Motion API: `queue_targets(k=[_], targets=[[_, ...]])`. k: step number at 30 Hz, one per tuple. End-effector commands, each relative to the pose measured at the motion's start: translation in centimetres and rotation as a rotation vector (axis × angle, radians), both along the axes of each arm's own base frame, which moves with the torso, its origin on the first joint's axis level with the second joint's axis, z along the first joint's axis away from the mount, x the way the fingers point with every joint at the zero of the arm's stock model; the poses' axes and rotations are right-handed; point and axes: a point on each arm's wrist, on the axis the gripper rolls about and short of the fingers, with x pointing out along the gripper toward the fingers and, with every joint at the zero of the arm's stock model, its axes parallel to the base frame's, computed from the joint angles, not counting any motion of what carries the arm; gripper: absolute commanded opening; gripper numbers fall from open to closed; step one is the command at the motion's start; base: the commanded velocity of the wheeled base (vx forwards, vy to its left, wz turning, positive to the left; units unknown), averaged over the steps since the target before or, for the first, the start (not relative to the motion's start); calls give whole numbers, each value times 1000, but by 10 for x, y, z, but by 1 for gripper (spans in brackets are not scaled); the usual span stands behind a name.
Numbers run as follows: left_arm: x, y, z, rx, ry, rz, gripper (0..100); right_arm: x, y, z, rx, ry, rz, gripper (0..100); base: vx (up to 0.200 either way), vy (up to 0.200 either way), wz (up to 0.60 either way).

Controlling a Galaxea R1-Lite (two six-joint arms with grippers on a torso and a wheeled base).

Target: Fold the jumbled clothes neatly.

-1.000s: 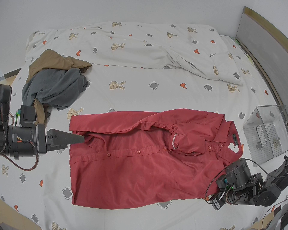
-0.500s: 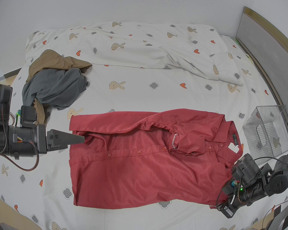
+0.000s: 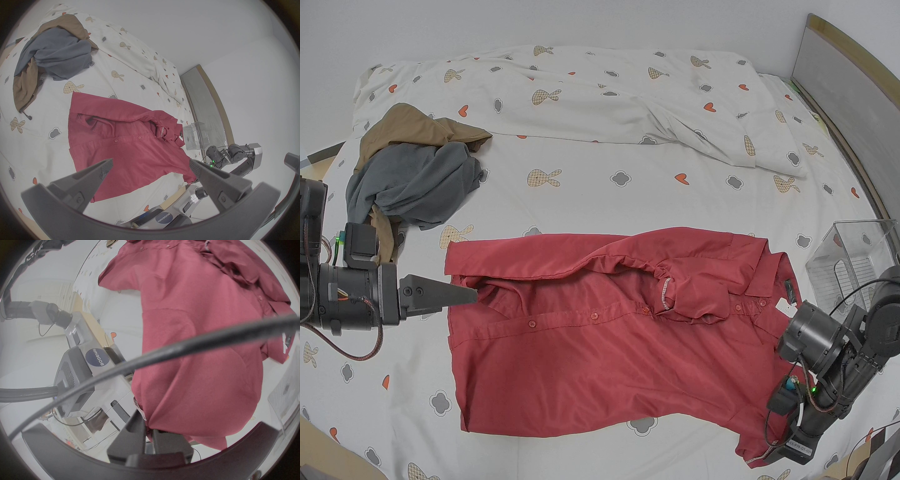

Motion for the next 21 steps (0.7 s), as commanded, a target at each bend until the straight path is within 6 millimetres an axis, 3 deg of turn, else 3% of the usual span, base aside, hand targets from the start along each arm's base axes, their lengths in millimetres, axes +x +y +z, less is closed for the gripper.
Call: queue_targets(k=[1, 9, 10, 15, 21], targets=[[1, 0, -2, 3, 6, -1, 100, 12, 19, -9, -30, 68, 42, 0, 0, 0, 0], [2, 0, -2, 4, 9, -1, 100, 14, 22, -15, -24, 111, 78, 0, 0, 0, 0], [2, 0, -2, 4, 9, -1, 100, 14, 22, -15, -23, 111, 75, 100, 0, 0, 0], [2, 0, -2, 4, 9, -1, 100, 10, 20, -11, 49, 143, 50, 100, 0, 0, 0], [1, -1, -2, 4, 8, -3, 100, 3, 0, 25, 320, 50, -10, 100, 0, 0, 0]])
